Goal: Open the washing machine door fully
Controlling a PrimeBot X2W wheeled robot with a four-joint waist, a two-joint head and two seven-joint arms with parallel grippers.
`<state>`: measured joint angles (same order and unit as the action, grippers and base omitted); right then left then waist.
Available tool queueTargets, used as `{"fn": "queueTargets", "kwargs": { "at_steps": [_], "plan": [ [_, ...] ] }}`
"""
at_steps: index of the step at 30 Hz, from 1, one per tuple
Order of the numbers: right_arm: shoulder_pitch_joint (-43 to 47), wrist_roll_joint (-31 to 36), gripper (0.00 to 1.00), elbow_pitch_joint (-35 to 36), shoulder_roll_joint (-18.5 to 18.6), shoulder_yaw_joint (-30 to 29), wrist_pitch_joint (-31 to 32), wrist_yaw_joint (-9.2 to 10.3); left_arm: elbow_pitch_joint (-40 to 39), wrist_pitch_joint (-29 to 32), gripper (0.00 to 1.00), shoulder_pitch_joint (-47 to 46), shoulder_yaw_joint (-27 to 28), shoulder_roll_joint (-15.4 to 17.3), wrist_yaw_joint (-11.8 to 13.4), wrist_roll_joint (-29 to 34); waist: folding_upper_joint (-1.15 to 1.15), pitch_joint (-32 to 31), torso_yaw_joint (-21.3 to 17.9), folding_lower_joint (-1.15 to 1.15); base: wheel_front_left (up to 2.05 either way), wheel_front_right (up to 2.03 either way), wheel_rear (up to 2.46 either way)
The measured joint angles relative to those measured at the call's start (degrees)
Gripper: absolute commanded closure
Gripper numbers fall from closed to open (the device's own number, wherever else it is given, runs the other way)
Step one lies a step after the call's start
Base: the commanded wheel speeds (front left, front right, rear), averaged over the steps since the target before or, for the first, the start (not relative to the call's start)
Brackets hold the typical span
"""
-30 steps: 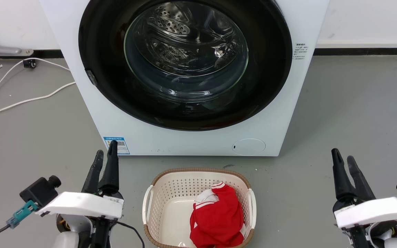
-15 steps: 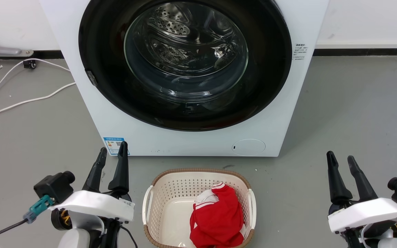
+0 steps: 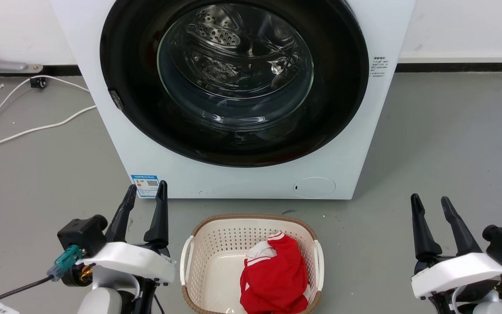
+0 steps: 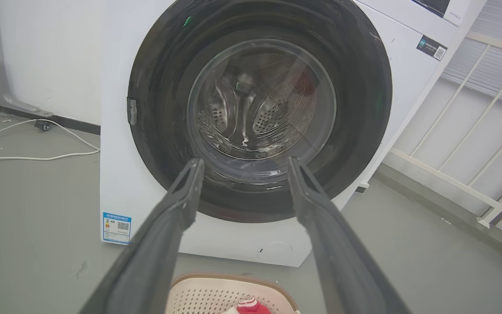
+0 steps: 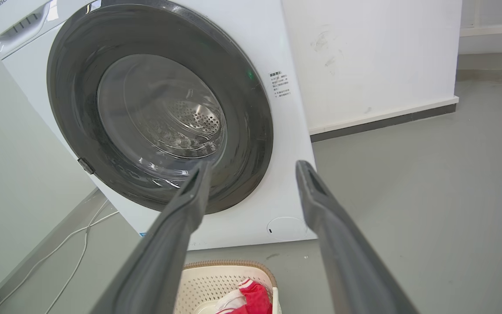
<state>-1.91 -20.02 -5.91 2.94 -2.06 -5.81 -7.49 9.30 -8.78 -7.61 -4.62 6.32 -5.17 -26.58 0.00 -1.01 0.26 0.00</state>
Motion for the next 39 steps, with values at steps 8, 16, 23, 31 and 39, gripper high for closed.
{"fn": "queueTargets", "kwargs": {
  "at_steps": [8, 16, 23, 31, 39],
  "plan": [
    [0.8, 4.8, 0.0, 0.5, 0.0, 0.4, -0.5, -0.01, 0.2, -1.3, 0.0, -0.1, -1.0, 0.4, 0.7, 5.5, 0.0, -0.2, -0.2, 0.0, 0.0, 0.0, 0.0],
    [0.8, 7.7, 0.0, 1.0, 0.0, 0.7, -1.1, -0.01, 0.3, -2.4, 0.0, -0.7, -1.5, 0.5, 1.2, 9.4, 0.0, -0.2, -0.3, 0.0, 0.0, 0.0, 0.0],
    [0.8, 9.9, 0.0, 1.2, 0.0, 0.8, -1.5, -0.01, 0.4, -3.1, 0.0, -0.7, -1.3, 0.5, 1.7, 12.3, 0.0, -0.3, -0.1, 0.0, 0.0, 0.0, 0.0],
    [0.8, 12.5, 0.0, 1.2, 0.0, 0.9, -1.9, -0.01, 1.0, -4.1, 0.0, -0.6, -1.2, 0.4, 1.6, 15.3, 0.0, -0.4, 0.0, 0.0, 0.0, 0.0, 0.0],
    [0.8, 15.1, 0.0, 1.2, 0.0, 1.1, -2.5, -0.01, 2.0, -5.0, 0.0, -0.6, -0.9, -0.2, 1.1, 17.6, 0.0, -0.5, 0.0, 0.0, 0.0, 0.0, 0.0]
  ]
}}
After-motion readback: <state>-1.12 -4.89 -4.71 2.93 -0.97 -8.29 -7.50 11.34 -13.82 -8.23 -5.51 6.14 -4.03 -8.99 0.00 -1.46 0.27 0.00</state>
